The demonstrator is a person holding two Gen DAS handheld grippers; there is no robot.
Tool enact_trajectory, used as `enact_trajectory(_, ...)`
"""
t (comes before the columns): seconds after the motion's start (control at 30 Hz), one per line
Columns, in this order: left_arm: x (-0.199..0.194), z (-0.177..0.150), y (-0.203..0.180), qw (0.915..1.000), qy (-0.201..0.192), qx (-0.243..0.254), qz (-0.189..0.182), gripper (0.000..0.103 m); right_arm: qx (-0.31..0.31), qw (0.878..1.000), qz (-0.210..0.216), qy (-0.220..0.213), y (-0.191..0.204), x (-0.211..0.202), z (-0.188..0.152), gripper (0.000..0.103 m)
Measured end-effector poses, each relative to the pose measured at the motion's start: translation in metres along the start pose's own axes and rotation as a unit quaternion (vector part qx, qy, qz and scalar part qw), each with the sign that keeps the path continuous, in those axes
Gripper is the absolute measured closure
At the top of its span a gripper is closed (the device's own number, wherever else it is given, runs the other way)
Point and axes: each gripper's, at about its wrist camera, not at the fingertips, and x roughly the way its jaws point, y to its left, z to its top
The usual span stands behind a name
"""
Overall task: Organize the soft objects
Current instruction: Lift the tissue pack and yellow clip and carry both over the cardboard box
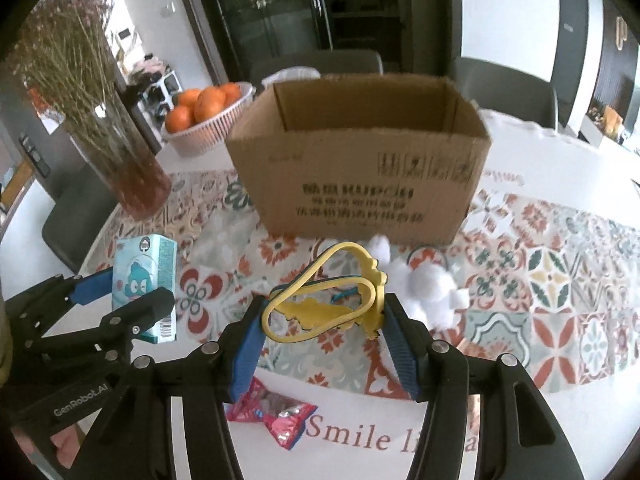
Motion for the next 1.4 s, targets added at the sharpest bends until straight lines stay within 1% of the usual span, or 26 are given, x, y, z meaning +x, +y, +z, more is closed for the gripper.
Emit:
enact_trajectory(0.07, -0.006, 0.006, -0.003, 0.9999, -0.012, 0.007, 0.001, 0.046, 0.001, 1.0, -0.004, -0.013, -0.002, -0.009, 0.004, 0.045)
enact_trajectory(0.17, -0.014, 0.014, -0.006, 0.9996, -0.024, 0.009, -0.01, 0.046, 0.002, 0.999, -0.01, -0.03, -0.004, -0.02, 0.01, 0.045)
enact_trajectory(0.3, -0.021, 0.026, -0.011, 0.999, -0.041, 0.014, -0.016, 0.046, 0.007, 0.999, -0.013, -0.05, -0.008, -0.032, 0.018, 0.045)
enact_trajectory(0.63, -0.035, 0.055, -0.019, 0.9963, -0.079, 0.029, -0.017, 0.046, 0.013, 0.995, -0.022, -0.096, -0.013, -0.055, 0.041, 0.045)
enact_trajectory(0.9, -0.039, 0.078, -0.027, 0.9939, -0.1, 0.044, -0.019, 0.046, 0.018, 0.993, -0.021, -0.119, -0.019, -0.064, 0.057, 0.045)
enact_trajectory(1.17, -0.04, 0.104, -0.031, 0.9902, -0.126, 0.061, -0.009, 0.046, 0.014, 0.99, -0.026, -0.139, -0.024, -0.07, 0.081, 0.045)
enact_trajectory(1.4, -0.031, 0.124, -0.031, 0.9888, -0.13, 0.072, -0.008, 0.046, 0.004, 0.988, -0.031, -0.148, -0.027, -0.068, 0.102, 0.045)
